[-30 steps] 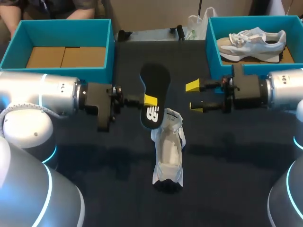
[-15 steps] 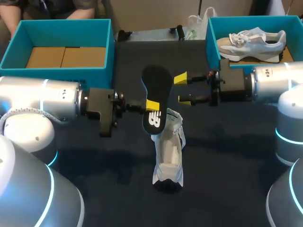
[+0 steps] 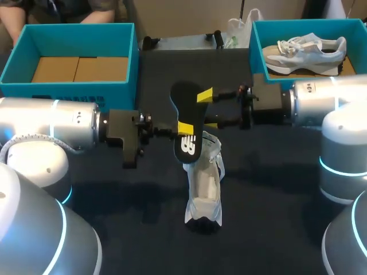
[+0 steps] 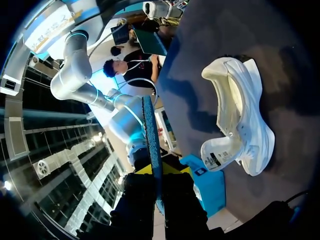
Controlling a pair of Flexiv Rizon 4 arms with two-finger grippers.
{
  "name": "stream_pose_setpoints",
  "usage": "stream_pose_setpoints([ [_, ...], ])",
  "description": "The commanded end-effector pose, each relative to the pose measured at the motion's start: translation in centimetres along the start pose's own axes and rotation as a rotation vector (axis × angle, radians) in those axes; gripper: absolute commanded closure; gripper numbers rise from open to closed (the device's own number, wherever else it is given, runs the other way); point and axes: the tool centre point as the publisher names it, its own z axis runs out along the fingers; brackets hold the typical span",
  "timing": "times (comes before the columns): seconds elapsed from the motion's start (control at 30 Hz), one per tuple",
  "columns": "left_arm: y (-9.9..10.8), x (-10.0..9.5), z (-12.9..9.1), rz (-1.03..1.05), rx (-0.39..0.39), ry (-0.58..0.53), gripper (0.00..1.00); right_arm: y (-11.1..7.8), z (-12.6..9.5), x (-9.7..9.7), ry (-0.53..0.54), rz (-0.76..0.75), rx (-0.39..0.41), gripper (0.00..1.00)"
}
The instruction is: Take the shoe out of the shoebox, open the shoe tongue, remove and reinsert the insole, then place the shoe into the shoebox
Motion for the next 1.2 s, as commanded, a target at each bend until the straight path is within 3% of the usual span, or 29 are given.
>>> stream_pose_setpoints([
  [0.03, -0.1, 0.0, 0.1, 0.003, -0.007, 0.001, 1.0, -0.1, 0.9, 0.3, -0.006, 0.009, -0.004, 0.38],
  [0.2, -0.1, 0.0, 0.1, 0.005, -0.009, 0.004, 1.0, -0.2, 1.2, 1.0, -0.004, 0.007, -0.007, 0.51],
  [0.5, -0.1, 0.0, 0.1, 0.005, -0.009, 0.004, 1.0, -0.4, 1.8, 1.3, 0.021, 0.042, -0.002, 0.6],
  [1.2, -0.1, 0.0, 0.1, 0.005, -0.009, 0.004, 1.0, -1.2, 2.0, 2.2, 0.046, 0.021, 0.011, 0.71],
])
